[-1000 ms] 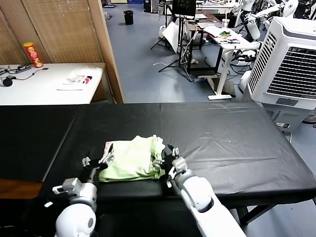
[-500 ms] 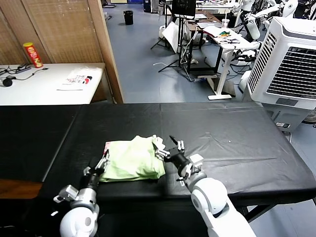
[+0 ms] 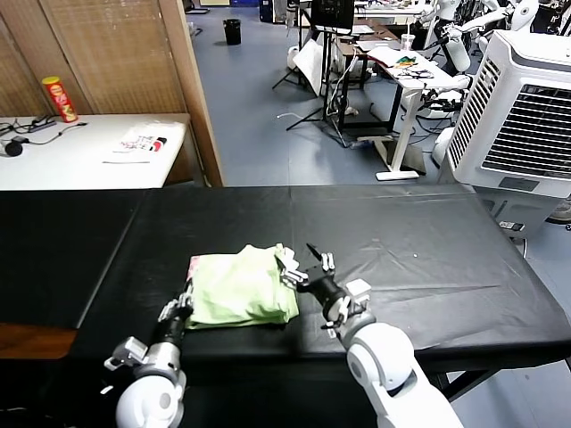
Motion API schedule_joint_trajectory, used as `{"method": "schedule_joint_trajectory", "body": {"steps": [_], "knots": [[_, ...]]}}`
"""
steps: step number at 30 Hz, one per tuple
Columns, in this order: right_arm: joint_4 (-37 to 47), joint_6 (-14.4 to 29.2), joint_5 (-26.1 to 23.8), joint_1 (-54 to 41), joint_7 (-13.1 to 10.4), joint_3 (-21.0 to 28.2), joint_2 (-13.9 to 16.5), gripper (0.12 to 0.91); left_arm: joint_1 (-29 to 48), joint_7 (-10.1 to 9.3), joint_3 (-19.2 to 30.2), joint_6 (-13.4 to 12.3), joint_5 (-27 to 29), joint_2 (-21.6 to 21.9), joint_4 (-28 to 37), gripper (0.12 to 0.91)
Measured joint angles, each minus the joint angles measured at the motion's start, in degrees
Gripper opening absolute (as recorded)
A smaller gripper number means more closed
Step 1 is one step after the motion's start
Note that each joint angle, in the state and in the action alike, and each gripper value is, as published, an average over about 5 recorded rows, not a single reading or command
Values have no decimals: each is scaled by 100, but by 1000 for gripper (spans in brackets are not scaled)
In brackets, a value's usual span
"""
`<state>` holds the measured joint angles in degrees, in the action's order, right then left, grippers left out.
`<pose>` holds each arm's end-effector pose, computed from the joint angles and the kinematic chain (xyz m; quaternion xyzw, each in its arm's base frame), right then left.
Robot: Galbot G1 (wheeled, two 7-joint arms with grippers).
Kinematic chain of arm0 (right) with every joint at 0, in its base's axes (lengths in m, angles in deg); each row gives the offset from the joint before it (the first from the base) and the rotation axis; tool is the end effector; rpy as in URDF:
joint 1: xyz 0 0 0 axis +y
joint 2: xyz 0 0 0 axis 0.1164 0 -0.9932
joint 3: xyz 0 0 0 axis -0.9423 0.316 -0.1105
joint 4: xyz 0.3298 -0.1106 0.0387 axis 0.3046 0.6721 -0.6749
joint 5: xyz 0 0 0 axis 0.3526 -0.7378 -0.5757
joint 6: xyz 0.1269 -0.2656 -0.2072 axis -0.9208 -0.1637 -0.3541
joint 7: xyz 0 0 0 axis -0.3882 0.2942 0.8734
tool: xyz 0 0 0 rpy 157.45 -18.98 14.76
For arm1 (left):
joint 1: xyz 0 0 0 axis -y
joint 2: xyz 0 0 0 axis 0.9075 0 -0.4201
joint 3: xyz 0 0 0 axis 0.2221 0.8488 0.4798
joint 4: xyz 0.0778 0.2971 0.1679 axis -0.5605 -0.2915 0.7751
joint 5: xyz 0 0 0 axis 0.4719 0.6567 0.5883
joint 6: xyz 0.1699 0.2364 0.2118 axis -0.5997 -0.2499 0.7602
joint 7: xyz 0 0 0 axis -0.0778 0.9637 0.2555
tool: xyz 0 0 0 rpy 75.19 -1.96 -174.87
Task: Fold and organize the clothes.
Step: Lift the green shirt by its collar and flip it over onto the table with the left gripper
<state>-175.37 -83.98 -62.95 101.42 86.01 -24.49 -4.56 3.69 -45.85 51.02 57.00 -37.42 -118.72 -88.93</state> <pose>0.2857 0.0632 -0.2409 0.2424 -0.9653 -0.0361 0.0905 0.2326 0.0461 -0.3429 0.0657 -0.9447 0.3060 0.0984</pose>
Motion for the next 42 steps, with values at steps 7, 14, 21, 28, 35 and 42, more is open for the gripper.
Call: {"method": "schedule_joint_trajectory", "body": {"steps": [7,14,21,28,35,42], "knots": [[-32,1,-5,76,3,-54,-6,798,18,50,61,42,87,8,-4,141],[-72,13,-50,166,-7,-127,-71,798,86,-33,-5,21,864,168,-16,140],[-145,55,-174,316,-1,-243,-69,798,145,42,-216,85,1851,613,89,140],[-121,77,-210,386,-28,-313,-74,798,69,36,-600,191,2149,1413,12,140],[-68,78,-246,358,-51,-301,-132,798,-59,20,-1224,269,2215,2310,-93,140],[-45,59,-216,372,-54,-291,-158,798,-241,-62,-1799,274,2640,2950,-345,140]]}}
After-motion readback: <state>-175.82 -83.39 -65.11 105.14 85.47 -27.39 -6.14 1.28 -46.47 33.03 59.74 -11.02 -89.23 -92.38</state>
